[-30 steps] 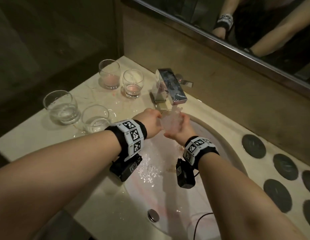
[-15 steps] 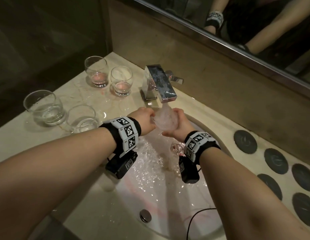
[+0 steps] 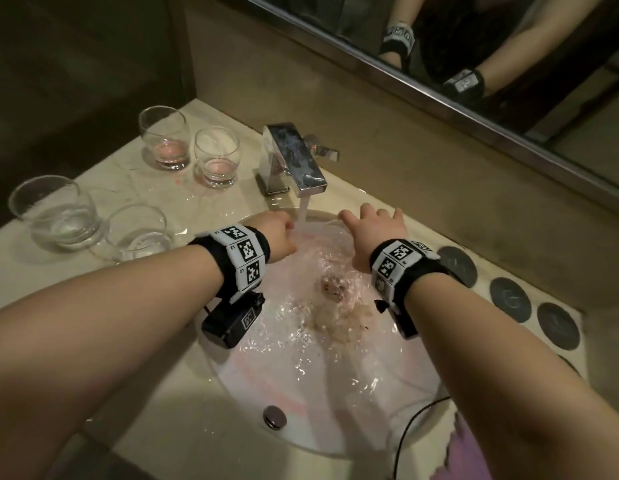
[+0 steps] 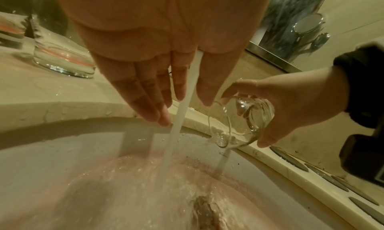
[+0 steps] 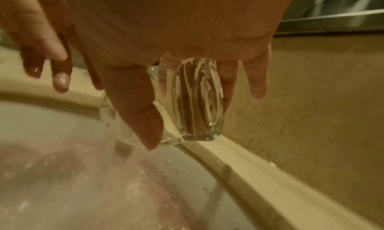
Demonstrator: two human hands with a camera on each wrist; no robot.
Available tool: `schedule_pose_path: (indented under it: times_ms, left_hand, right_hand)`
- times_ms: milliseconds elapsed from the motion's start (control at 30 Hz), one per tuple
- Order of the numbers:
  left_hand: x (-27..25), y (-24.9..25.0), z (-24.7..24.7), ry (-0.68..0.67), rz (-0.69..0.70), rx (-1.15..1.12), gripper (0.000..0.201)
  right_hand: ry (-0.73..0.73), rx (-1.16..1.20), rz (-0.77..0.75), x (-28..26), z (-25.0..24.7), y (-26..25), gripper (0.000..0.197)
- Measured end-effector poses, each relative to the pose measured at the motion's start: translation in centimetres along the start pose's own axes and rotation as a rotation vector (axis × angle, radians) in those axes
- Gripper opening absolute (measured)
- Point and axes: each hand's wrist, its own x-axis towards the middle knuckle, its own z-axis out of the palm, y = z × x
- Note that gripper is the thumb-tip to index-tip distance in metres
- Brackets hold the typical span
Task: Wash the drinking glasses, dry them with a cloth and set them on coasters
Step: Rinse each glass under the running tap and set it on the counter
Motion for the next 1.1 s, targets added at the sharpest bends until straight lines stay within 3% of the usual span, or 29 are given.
schedule_pose_path:
  times_ms: [200,367,600,1100]
  left_hand:
    - [-0.4,0.1,-0.5,0.007,0.008,-0.031,0.050]
    - [-0.3,-0.6,-0.4,0.001,0.009,-0.035,0.053]
    - [0.2,-1.2,-0.2,0.011,0.026,-0.065,0.051]
    - [0.5,-1.6,0.0,-0.008,-0.002,-0.029,0.055]
  right_hand:
    - [-0.034,0.683,0.117,0.0,1.1,0.1,0.084]
    - [-0.054,0.962,0.087,1.0,2.3,-2.0,0.088]
    - [-0.026,1.105,0.036,2.4,3.2,-3.6,0.088]
    - [0.017,1.119,-0.045,2.8,4.0,-3.2,0.090]
